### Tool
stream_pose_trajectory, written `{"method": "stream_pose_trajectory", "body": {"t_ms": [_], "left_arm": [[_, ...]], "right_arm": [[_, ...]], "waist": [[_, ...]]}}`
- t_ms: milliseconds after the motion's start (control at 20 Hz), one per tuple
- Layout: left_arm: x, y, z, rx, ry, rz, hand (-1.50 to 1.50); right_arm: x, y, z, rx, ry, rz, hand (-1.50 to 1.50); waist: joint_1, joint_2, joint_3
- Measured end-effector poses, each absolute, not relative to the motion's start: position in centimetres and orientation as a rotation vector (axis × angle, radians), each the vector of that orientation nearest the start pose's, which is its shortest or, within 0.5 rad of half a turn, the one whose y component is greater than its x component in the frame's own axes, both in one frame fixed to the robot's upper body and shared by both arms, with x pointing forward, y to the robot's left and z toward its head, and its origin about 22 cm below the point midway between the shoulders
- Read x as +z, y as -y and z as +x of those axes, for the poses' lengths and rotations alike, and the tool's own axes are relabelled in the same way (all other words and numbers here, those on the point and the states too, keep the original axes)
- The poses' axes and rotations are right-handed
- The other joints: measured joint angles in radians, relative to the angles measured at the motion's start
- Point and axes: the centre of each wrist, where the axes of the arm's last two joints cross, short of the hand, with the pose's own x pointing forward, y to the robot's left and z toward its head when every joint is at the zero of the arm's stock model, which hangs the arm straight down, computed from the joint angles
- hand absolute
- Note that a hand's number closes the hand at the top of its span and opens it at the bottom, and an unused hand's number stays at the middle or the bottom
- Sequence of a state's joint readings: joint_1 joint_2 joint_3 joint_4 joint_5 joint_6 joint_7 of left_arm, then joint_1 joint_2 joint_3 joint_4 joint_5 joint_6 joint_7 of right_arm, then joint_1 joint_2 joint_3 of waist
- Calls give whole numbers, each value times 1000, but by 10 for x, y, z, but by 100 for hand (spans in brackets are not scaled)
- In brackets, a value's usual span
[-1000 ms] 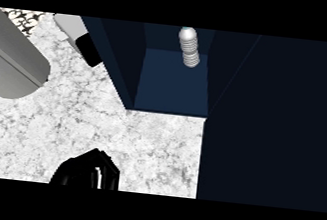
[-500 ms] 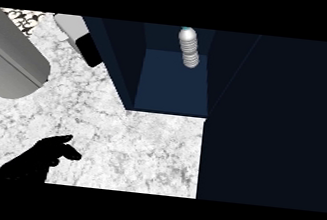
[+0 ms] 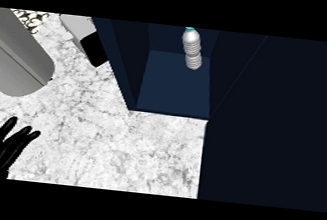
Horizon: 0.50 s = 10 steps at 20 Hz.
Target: Pick up the bottled water, place it into the cabinet and close the cabinet
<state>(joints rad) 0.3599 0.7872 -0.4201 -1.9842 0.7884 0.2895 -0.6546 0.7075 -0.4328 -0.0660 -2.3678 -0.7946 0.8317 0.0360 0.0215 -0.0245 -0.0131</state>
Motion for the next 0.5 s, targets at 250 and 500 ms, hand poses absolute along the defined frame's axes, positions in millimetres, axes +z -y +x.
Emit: {"method": "stream_pose_trajectory", "body": {"t_ms": [250,500], "left_arm": [[56,-297,128,77,1877,-195,-150],[60,-308,123,85,1868,-192,-150]], "right_arm": [[118,290,93,545,1622,932,150],[122,276,108,649,1584,992,150]], "waist": [[8,-5,-4],[15,-10,-8]]}}
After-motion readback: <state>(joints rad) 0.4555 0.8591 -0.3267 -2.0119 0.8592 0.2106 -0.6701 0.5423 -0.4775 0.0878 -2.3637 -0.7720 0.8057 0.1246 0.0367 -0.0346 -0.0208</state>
